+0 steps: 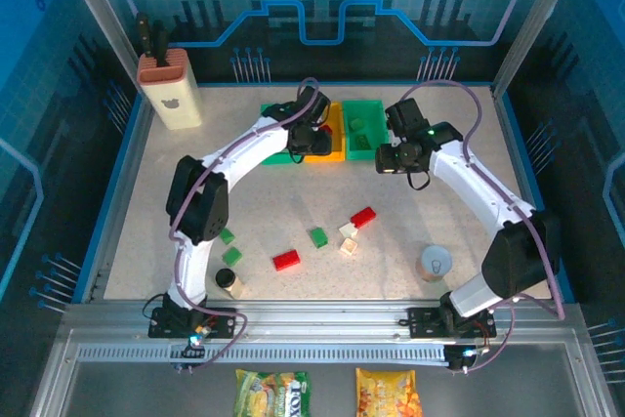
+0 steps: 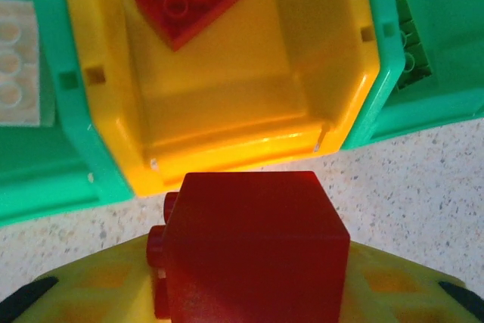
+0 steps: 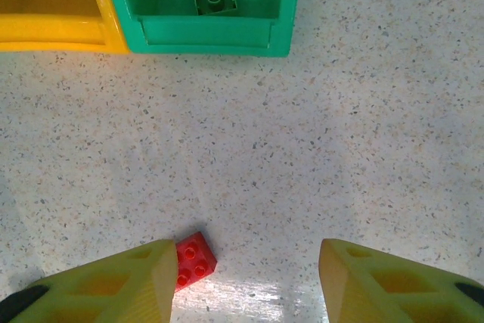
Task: Sort the legos into containers by color
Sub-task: Place the lego in the container.
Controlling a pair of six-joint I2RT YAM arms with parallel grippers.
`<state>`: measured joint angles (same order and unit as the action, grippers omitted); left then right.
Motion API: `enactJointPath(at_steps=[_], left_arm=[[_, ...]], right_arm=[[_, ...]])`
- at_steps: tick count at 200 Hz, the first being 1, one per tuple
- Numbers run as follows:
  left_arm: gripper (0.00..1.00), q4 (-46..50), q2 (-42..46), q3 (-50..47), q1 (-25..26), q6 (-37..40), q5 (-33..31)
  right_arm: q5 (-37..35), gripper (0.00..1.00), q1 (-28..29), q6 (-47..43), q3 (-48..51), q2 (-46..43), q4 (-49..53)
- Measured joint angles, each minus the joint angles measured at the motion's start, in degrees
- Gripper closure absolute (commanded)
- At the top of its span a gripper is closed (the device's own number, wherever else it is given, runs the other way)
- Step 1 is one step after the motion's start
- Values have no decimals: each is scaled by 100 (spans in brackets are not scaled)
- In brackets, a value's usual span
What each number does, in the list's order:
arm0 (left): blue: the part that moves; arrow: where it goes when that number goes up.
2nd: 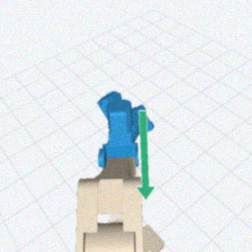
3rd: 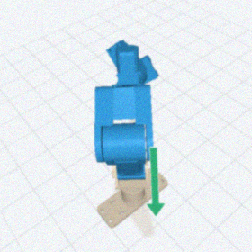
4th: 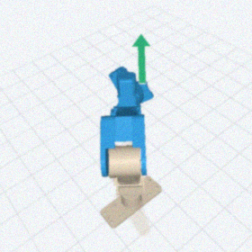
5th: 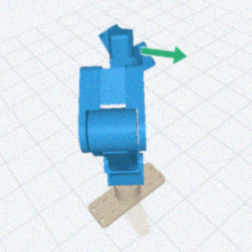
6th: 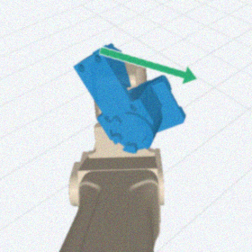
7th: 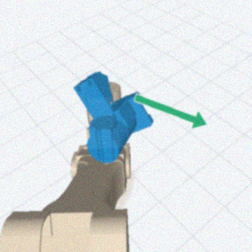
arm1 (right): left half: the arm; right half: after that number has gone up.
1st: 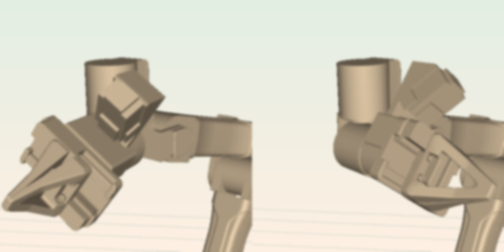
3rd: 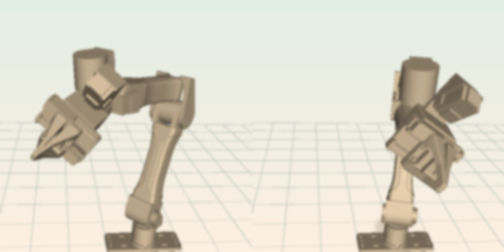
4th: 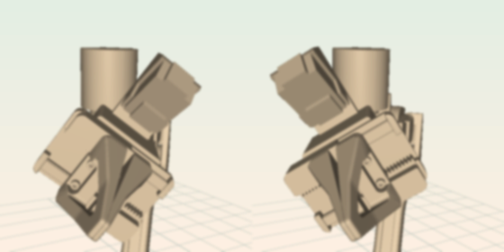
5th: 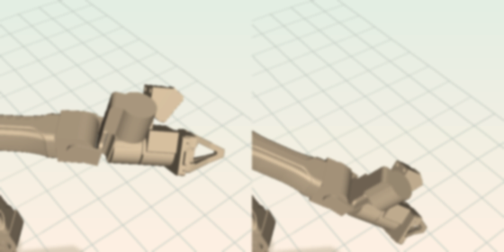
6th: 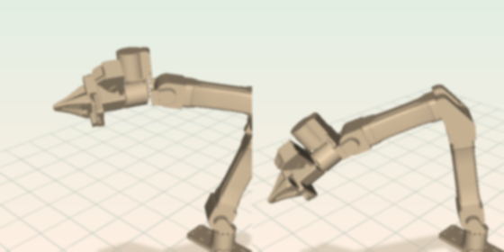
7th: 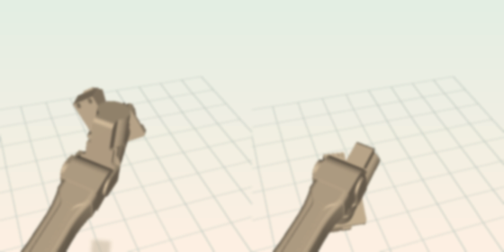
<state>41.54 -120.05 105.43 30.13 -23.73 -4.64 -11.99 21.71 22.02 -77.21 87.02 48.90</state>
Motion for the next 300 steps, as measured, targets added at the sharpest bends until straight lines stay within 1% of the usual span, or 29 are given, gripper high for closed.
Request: enactJointPath(at_steps=[52, 121, 145, 183, 219, 300], left_arm=[[55, -22, -638, 699, -61, 37, 46], [54, -133, -1226, 1217, -229, 26, 168], [52, -157, -1388, 1342, -267, 13, 262], [49, -179, -1464, 1346, -267, 11, 391], [44, -197, -1464, 1362, -278, 4, 494], [44, -195, -1447, 1410, -280, -9, 560]], right_arm=[[-22, 46, 0, 0, 90, -210, 81], [-109, 47, -2, 0, 190, -361, 153], [-109, 46, -2, 0, 190, -376, 162], [-109, 46, -2, 0, 190, -378, 164], [-111, 46, -2, 0, 190, -378, 164], [-109, 46, -2, 0, 188, -378, 166]])
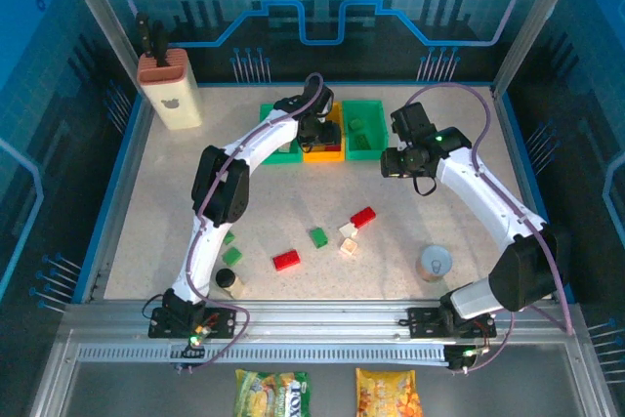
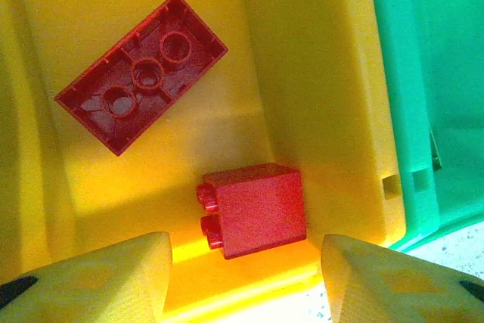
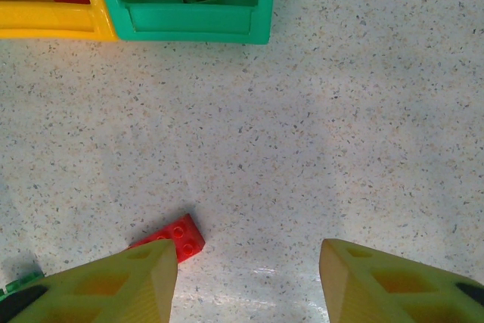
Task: Sort the legos into containers by color
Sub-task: Place the lego in the container, then pick up the lego from the bottom-center of the table.
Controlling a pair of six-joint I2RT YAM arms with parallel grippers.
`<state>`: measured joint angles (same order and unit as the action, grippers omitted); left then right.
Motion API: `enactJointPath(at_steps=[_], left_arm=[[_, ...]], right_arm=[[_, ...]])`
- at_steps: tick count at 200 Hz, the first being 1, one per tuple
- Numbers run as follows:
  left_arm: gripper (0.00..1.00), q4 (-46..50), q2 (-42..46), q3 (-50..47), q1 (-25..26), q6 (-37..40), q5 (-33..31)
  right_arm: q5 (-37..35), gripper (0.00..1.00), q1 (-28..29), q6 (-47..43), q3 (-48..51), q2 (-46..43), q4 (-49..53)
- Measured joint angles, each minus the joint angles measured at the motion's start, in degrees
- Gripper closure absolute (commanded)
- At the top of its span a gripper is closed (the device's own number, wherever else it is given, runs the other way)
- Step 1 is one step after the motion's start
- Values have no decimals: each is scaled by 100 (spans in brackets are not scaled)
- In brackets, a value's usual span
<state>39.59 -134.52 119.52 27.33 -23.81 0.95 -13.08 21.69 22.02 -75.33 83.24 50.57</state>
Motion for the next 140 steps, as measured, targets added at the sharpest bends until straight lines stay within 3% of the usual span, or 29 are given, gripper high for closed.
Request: enactJointPath(at_steps=[64, 140], left_arm=[[46, 4, 695, -380, -2, 31, -4], [47, -96, 2098, -2087, -168, 133, -7]], right_arm=[[4, 46, 2, 0, 2, 0, 0], [33, 46, 177, 9, 44, 140, -2]])
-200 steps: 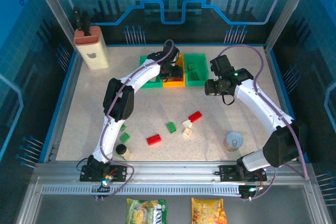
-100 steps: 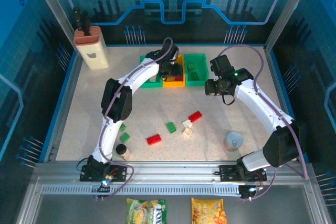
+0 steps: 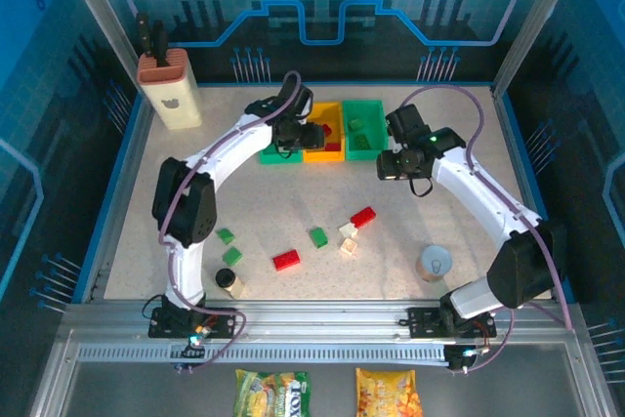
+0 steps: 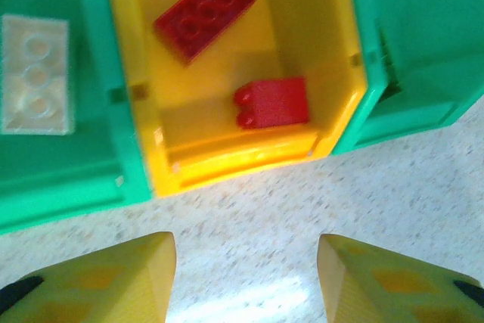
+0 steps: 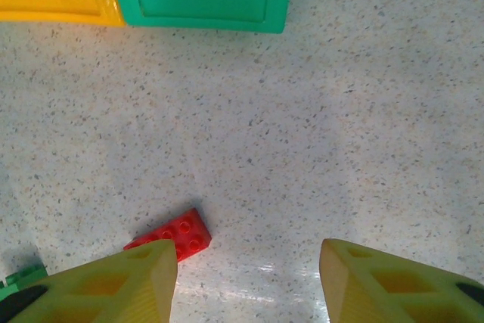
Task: Sort the legos into containers by color
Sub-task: Pick up the lego from the bottom-center of the table.
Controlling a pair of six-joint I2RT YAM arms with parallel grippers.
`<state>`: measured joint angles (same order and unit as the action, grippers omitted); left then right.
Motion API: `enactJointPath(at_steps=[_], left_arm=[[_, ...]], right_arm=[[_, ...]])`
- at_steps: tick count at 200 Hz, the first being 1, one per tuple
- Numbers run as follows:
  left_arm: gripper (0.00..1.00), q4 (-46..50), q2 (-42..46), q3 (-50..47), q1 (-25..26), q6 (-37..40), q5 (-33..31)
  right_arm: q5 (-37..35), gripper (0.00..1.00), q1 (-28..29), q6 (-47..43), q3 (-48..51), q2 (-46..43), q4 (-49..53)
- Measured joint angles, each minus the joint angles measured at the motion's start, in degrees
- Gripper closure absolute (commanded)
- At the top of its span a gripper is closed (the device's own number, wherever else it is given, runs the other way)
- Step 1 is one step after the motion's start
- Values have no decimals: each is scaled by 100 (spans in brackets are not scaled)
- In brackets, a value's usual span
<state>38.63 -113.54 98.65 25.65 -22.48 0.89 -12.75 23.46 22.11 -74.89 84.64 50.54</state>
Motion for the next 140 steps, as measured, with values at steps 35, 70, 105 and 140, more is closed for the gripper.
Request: enactJointPath(at_steps=[35, 70, 105, 140], left_arm=[[47, -11, 590, -782, -251, 17, 0], [47, -44, 1217, -1508, -616, 48, 2], [47, -17, 1779, -2031, -1130, 205, 7], [46, 74, 2243, -2332, -1652, 411, 44]], right_arm=[[31, 46, 293, 66, 7, 181, -2], [35, 46, 713, 181, 0, 398, 4], [28, 46, 1213, 348, -170, 737, 81], [15, 46, 1707, 570, -450, 1130, 153]])
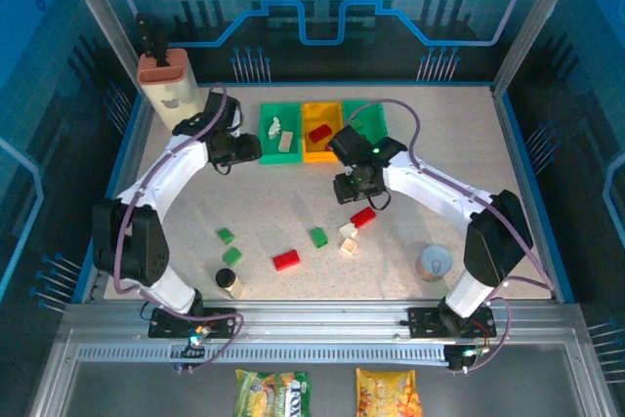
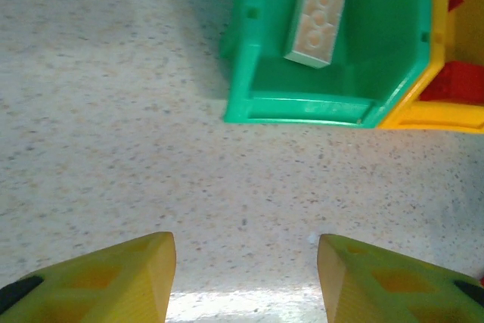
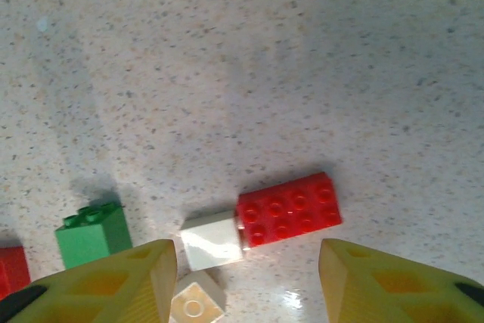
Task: Sort the legos into containers by color
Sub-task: Pick up the lego from the bottom-center of the table.
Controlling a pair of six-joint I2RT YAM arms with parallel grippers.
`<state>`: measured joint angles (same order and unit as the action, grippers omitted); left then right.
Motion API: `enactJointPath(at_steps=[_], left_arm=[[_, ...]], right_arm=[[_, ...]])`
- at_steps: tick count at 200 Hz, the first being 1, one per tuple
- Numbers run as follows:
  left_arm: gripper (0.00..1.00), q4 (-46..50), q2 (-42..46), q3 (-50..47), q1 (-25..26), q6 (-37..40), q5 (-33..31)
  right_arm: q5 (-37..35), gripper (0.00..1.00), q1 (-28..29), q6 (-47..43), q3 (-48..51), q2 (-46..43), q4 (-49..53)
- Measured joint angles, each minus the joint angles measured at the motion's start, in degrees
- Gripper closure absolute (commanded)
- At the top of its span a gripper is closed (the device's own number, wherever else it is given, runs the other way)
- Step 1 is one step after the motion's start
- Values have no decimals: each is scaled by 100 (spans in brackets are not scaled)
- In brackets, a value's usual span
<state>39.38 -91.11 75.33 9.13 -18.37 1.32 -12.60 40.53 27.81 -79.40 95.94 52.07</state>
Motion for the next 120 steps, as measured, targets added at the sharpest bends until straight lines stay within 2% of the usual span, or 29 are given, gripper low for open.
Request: enactJointPath(at_steps=[59, 120], left_arm=[[46, 393, 544, -101, -717, 339, 140], [46, 579, 892, -308, -1012, 669, 153]], right_arm=[[87, 46, 605, 376, -219, 595, 48], [136, 46, 984, 614, -551, 1088, 107]])
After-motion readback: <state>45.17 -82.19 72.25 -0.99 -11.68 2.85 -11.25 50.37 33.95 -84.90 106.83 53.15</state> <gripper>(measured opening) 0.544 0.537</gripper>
